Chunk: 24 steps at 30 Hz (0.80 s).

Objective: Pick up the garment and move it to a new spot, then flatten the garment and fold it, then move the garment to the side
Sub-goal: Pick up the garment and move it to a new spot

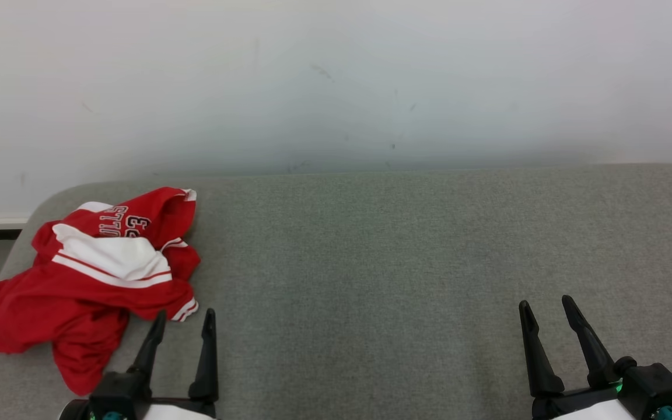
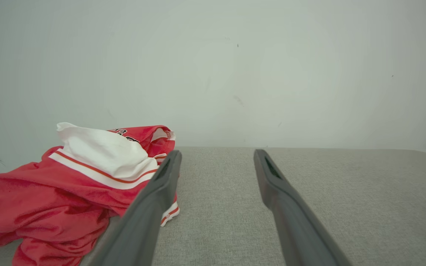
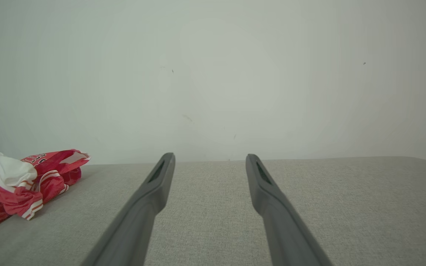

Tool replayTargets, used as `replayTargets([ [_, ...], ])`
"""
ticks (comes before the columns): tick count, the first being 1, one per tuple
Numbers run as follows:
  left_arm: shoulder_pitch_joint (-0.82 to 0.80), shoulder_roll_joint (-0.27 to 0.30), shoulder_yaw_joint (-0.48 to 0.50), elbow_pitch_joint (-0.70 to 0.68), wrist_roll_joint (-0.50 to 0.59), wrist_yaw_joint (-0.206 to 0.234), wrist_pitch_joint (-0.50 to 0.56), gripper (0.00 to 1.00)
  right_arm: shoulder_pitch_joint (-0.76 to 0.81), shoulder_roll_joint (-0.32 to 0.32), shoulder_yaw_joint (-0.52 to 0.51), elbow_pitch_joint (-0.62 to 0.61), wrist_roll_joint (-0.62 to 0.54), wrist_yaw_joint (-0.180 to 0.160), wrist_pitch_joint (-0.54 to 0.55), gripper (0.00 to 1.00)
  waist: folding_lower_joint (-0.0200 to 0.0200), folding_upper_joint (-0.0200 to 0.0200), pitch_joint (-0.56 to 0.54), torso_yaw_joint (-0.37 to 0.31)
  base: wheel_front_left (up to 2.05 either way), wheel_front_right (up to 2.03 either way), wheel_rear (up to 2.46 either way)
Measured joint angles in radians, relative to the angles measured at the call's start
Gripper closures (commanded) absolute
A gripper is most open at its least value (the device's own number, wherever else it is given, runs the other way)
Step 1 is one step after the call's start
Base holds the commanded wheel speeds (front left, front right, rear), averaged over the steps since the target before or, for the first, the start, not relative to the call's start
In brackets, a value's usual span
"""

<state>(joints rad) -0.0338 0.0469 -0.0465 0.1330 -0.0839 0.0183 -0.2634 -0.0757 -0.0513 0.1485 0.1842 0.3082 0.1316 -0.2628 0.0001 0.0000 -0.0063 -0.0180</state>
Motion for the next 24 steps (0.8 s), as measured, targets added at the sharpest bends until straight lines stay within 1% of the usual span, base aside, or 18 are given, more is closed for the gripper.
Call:
replayTargets([
  [2, 0.000, 0.000, 0.002, 0.001, -0.003, 0.000, 0.000, 0.00, 0.000, 0.000, 0.000, 0.000, 0.000, 0.000, 0.000, 0.00, 0.0000, 0.0000, 0.000, 0.003, 0.00, 0.00, 0.00],
  [5, -0.001, 0.000, 0.013, 0.000, -0.042, 0.006, -0.001, 0.00, 0.000, 0.000, 0.003, 0.000, 0.002, 0.000, 0.000, 0.00, 0.0000, 0.0000, 0.001, 0.010, 0.00, 0.00, 0.00],
  [13, -0.006, 0.000, 0.025, 0.013, -0.043, -0.001, -0.001, 0.00, 0.001, 0.001, 0.015, 0.002, 0.010, 0.000, -0.002, 0.00, -0.0001, 0.0000, 0.004, 0.058, 0.00, 0.00, 0.00],
  [18, -0.013, 0.000, 0.027, 0.025, -0.043, -0.008, -0.001, 0.00, 0.005, 0.001, 0.019, 0.000, 0.021, 0.000, -0.002, 0.00, -0.0002, 0.0000, 0.005, 0.114, 0.00, 0.00, 0.00],
  [24, -0.017, 0.001, 0.042, 0.038, -0.068, -0.009, -0.001, 0.00, 0.010, 0.001, 0.030, -0.005, 0.035, 0.000, -0.002, 0.00, -0.0001, 0.0000, 0.005, 0.208, 0.00, 0.00, 0.00],
])
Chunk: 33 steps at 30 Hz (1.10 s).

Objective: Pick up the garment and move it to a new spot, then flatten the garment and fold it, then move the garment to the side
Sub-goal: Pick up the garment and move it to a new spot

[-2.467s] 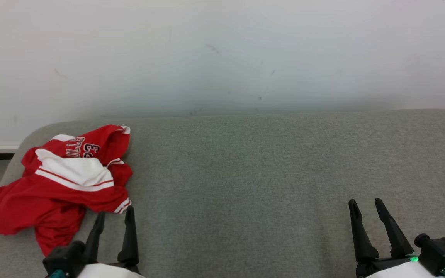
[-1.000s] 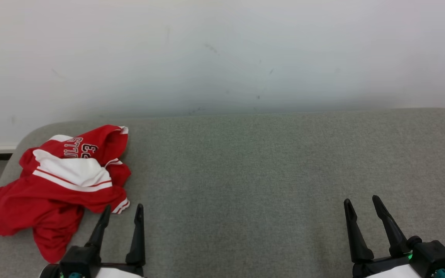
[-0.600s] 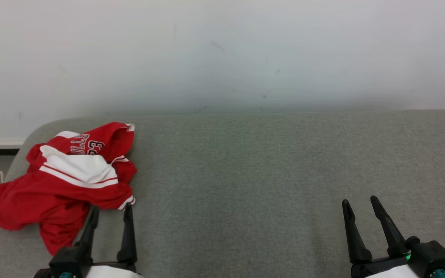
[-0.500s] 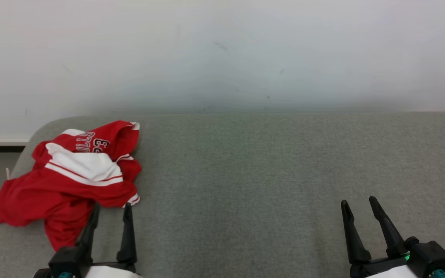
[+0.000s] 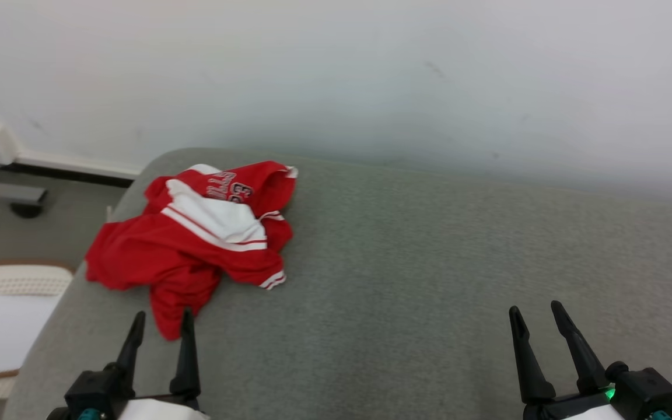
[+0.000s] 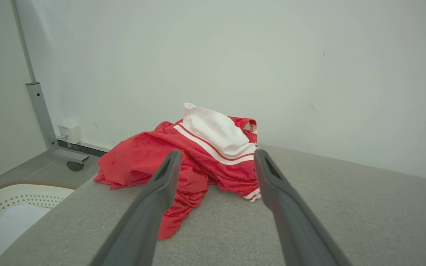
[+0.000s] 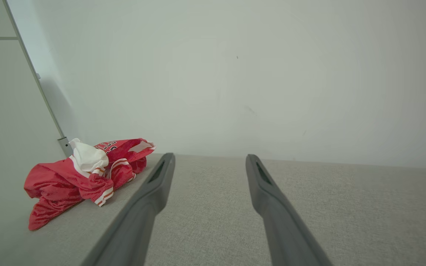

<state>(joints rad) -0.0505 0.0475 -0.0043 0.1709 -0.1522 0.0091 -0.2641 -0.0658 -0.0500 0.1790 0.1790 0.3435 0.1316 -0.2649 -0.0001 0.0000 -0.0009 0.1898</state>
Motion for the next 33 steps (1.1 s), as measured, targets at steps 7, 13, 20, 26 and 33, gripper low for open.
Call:
replayTargets([
  [7, -0.010, 0.000, 0.020, 0.015, 0.001, -0.009, 0.000, 0.00, 0.002, 0.000, 0.010, -0.001, 0.010, 0.000, 0.000, 0.00, 0.0000, 0.0000, 0.001, 0.116, 0.00, 0.00, 0.00],
  [13, -0.010, 0.000, 0.021, 0.029, -0.012, -0.009, 0.000, 0.00, 0.001, 0.000, 0.014, -0.006, 0.016, 0.000, 0.000, 0.00, 0.0000, 0.0000, 0.000, 0.190, 0.00, 0.00, 0.00],
  [20, -0.010, 0.000, 0.014, 0.055, -0.030, -0.013, 0.000, 0.00, -0.002, 0.000, 0.018, -0.006, 0.017, 0.000, 0.000, 0.00, 0.0000, 0.0000, 0.000, 0.222, 0.00, 0.00, 0.00],
  [26, -0.052, 0.001, 0.025, 0.103, -0.039, -0.037, 0.000, 0.00, -0.011, 0.001, 0.028, -0.004, 0.021, 0.000, 0.000, 0.00, 0.0000, 0.0000, 0.004, 0.210, 0.00, 0.00, 0.00],
  [33, -0.203, 0.054, 0.024, 0.177, -0.047, -0.066, 0.070, 0.00, -0.039, -0.001, -0.031, -0.014, 0.009, 0.000, 0.000, 0.00, 0.0000, 0.0000, 0.022, 0.173, 0.00, 0.00, 0.00],
])
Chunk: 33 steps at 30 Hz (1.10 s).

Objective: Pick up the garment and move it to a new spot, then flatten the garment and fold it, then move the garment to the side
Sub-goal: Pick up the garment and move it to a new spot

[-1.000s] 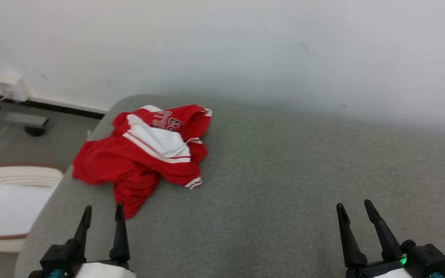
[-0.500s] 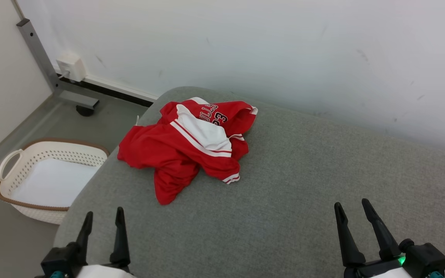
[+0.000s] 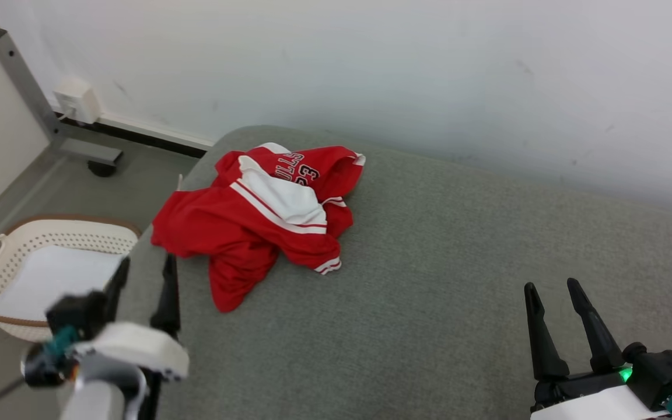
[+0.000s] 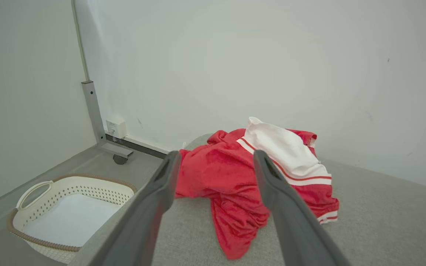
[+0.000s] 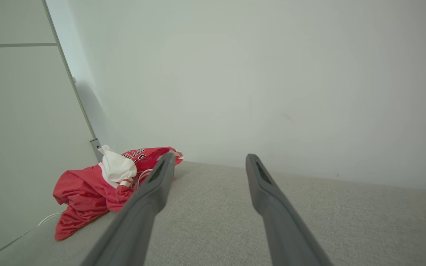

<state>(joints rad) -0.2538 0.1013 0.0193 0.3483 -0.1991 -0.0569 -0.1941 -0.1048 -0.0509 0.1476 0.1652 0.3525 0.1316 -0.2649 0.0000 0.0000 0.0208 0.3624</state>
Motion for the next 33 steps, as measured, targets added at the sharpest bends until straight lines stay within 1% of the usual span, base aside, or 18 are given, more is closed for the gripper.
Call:
replayTargets([
  [4, -0.112, 0.049, 0.008, 0.008, -0.007, -0.006, 0.080, 0.00, -0.014, -0.004, 0.003, -0.003, -0.004, 0.000, 0.000, 0.00, 0.0000, 0.0001, 0.016, -0.035, 0.00, 0.00, 0.00],
  [8, -0.192, 0.092, 0.027, 0.052, -0.031, -0.010, 0.228, 0.00, -0.031, -0.005, 0.006, -0.007, -0.004, 0.000, 0.000, 0.00, 0.0000, 0.0000, 0.040, -0.080, 0.00, 0.00, 0.00],
  [11, -0.250, 0.136, 0.038, 0.105, -0.048, -0.010, 0.312, 0.00, -0.043, -0.007, 0.011, -0.008, -0.004, 0.000, 0.000, 0.00, 0.0001, 0.0000, 0.058, -0.118, 0.00, 0.00, 0.00],
  [13, -0.285, 0.163, 0.047, 0.161, -0.049, -0.010, 0.348, 0.00, -0.053, -0.011, 0.007, -0.009, -0.005, 0.000, 0.000, 0.00, 0.0000, 0.0000, 0.070, -0.145, 0.00, 0.00, 0.00],
  [15, -0.311, 0.179, 0.055, 0.220, -0.053, -0.004, 0.374, 0.00, -0.063, -0.016, 0.006, -0.009, -0.004, 0.000, 0.000, 0.00, 0.0001, 0.0000, 0.080, -0.173, 0.00, 0.00, 0.00],
  [21, -0.374, 0.256, 0.101, 0.410, -0.081, -0.005, 0.391, 0.00, -0.083, -0.021, 0.003, -0.014, -0.004, 0.000, 0.000, 0.00, 0.0000, 0.0000, 0.113, -0.267, 0.00, 0.00, 0.00],
  [23, -0.381, 0.265, 0.100, 0.466, -0.085, -0.009, 0.414, 0.00, -0.084, -0.023, 0.000, -0.014, -0.004, 0.000, 0.000, 0.00, 0.0001, 0.0000, 0.124, -0.296, 0.00, 0.00, 0.00],
  [27, -0.386, 0.277, 0.080, 0.552, -0.090, -0.033, 0.458, 0.00, -0.086, -0.023, -0.003, -0.015, -0.001, 0.000, 0.000, 0.00, 0.0001, 0.0000, 0.149, -0.345, 0.00, 0.00, 0.00],
  [29, -0.392, 0.272, 0.070, 0.593, -0.105, -0.043, 0.495, 0.00, -0.092, -0.022, -0.002, -0.016, 0.000, 0.000, 0.000, 0.00, 0.0001, 0.0000, 0.162, -0.362, 0.00, 0.00, 0.00],
  [33, -0.396, 0.272, 0.065, 0.645, -0.119, -0.050, 0.496, 0.00, -0.099, -0.021, 0.003, -0.023, 0.000, 0.000, 0.000, 0.00, 0.0001, 0.0001, 0.185, -0.383, 0.00, 0.00, 0.00],
])
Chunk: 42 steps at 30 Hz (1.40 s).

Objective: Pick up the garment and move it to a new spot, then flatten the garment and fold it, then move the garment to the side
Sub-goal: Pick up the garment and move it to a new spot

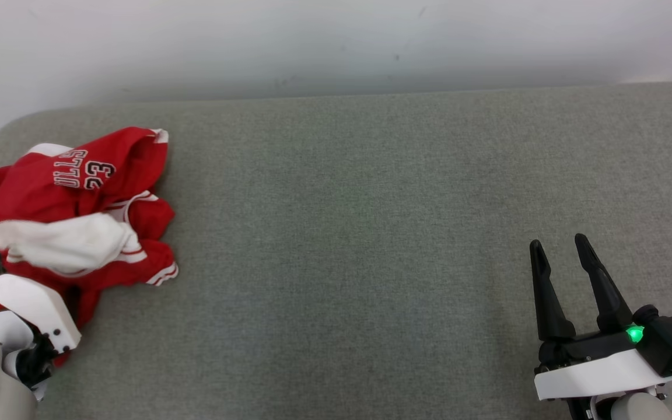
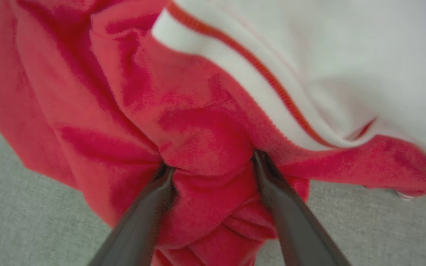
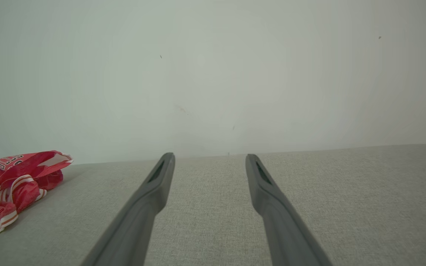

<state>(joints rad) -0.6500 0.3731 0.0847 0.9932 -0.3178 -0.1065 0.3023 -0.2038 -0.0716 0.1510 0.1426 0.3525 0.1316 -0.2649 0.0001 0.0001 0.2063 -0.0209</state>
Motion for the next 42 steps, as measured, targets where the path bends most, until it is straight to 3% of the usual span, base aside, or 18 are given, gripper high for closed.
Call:
replayTargets([
  [3, -0.012, 0.000, -0.007, 0.031, -0.010, -0.007, 0.006, 0.00, -0.002, 0.001, 0.003, 0.001, 0.000, 0.000, 0.000, 0.00, 0.0000, 0.0000, 0.014, -0.008, 0.00, 0.00, 0.00],
  [4, -0.018, 0.000, -0.010, 0.040, -0.016, -0.009, 0.012, 0.06, -0.003, 0.001, 0.004, 0.002, 0.000, 0.000, 0.000, 0.00, 0.0000, 0.0000, 0.016, -0.010, 0.00, 0.00, 0.00],
  [5, -0.022, 0.002, -0.014, 0.047, -0.018, -0.009, 0.014, 0.54, -0.005, 0.002, 0.005, 0.003, 0.000, 0.000, 0.000, 0.00, 0.0000, 0.0000, 0.016, -0.012, 0.00, 0.00, 0.00],
  [6, -0.024, 0.003, -0.017, 0.052, -0.019, -0.013, 0.013, 0.67, -0.005, 0.002, 0.006, 0.004, 0.000, 0.000, 0.000, 0.00, 0.0000, 0.0000, 0.016, -0.012, 0.00, 0.00, 0.00],
  [7, -0.026, 0.005, -0.021, 0.058, -0.021, -0.016, 0.013, 1.00, -0.005, 0.002, 0.006, 0.007, 0.000, 0.000, 0.000, 0.00, 0.0000, 0.0000, 0.015, -0.013, 0.00, 0.00, 0.00],
  [16, -0.027, 0.007, -0.088, 0.074, -0.022, -0.021, -0.032, 1.00, 0.012, 0.005, 0.004, 0.025, 0.002, 0.000, 0.000, 0.00, 0.0000, 0.0000, -0.058, 0.001, 0.00, 0.00, 0.00],
  [22, -0.048, 0.024, -0.167, -0.014, -0.011, -0.025, -0.057, 1.00, 0.053, 0.010, 0.000, 0.031, 0.008, 0.000, 0.000, 0.00, 0.0000, 0.0000, -0.134, 0.033, 0.00, 0.00, 0.00],
  [32, -0.071, 0.053, -0.266, -0.312, -0.039, -0.025, -0.029, 1.00, 0.085, 0.019, -0.007, 0.030, 0.014, 0.000, 0.000, 0.00, 0.0000, -0.0001, -0.213, 0.091, 0.00, 0.00, 0.00],
  [42, -0.030, 0.039, -0.284, -0.709, -0.071, -0.005, 0.038, 1.00, 0.090, 0.021, -0.018, 0.028, 0.016, 0.000, 0.000, 0.00, -0.0001, 0.0000, -0.234, 0.029, 0.00, 0.00, 0.00],
])
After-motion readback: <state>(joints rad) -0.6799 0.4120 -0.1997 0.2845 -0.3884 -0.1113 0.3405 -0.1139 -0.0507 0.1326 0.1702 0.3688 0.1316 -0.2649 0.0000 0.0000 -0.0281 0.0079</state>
